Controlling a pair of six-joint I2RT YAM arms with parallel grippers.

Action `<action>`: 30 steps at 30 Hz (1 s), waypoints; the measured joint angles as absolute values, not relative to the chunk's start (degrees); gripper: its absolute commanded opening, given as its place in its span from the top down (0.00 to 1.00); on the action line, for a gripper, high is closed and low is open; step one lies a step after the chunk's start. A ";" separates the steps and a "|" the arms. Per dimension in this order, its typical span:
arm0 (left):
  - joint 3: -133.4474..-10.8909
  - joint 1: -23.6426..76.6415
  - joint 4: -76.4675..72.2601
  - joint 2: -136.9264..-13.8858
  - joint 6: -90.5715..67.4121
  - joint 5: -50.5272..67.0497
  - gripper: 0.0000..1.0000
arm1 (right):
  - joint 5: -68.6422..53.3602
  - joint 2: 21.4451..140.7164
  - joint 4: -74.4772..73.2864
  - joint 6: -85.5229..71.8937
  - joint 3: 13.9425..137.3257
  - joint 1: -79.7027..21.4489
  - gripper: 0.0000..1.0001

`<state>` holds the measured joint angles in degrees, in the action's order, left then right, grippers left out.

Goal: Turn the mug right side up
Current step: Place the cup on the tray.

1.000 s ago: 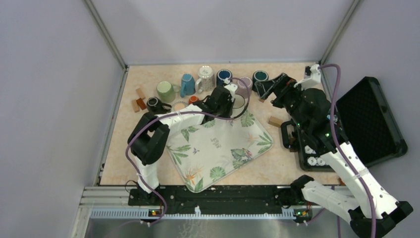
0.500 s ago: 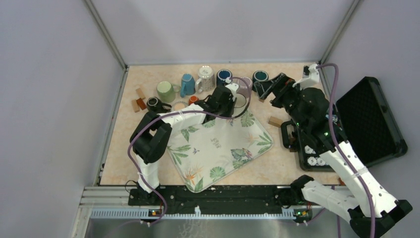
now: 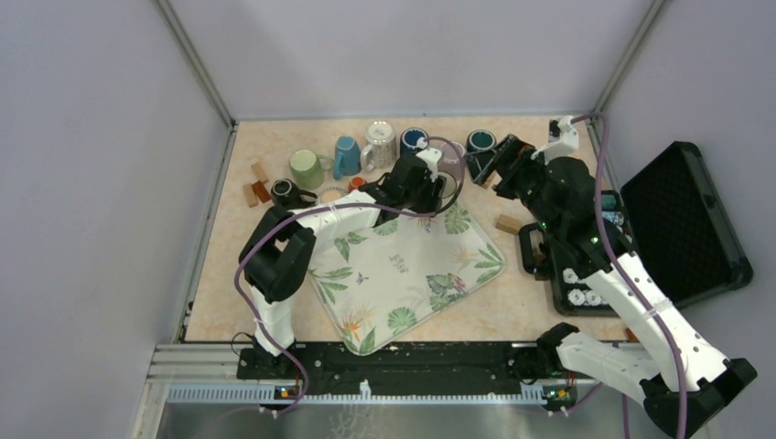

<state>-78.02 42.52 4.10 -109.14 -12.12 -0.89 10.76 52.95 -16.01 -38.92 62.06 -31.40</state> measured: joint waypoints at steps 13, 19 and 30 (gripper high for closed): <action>-77.56 39.97 8.67 -98.10 -18.20 1.41 0.02 | 9.15 62.35 -21.02 -35.44 68.58 -30.57 0.01; -74.98 34.92 10.85 -91.24 -20.10 5.65 0.02 | 4.23 68.71 -20.84 -34.00 69.87 -22.00 0.02; -69.60 31.09 12.23 -85.36 -19.97 13.41 0.02 | 4.45 88.18 -20.88 -25.34 76.51 -14.76 0.16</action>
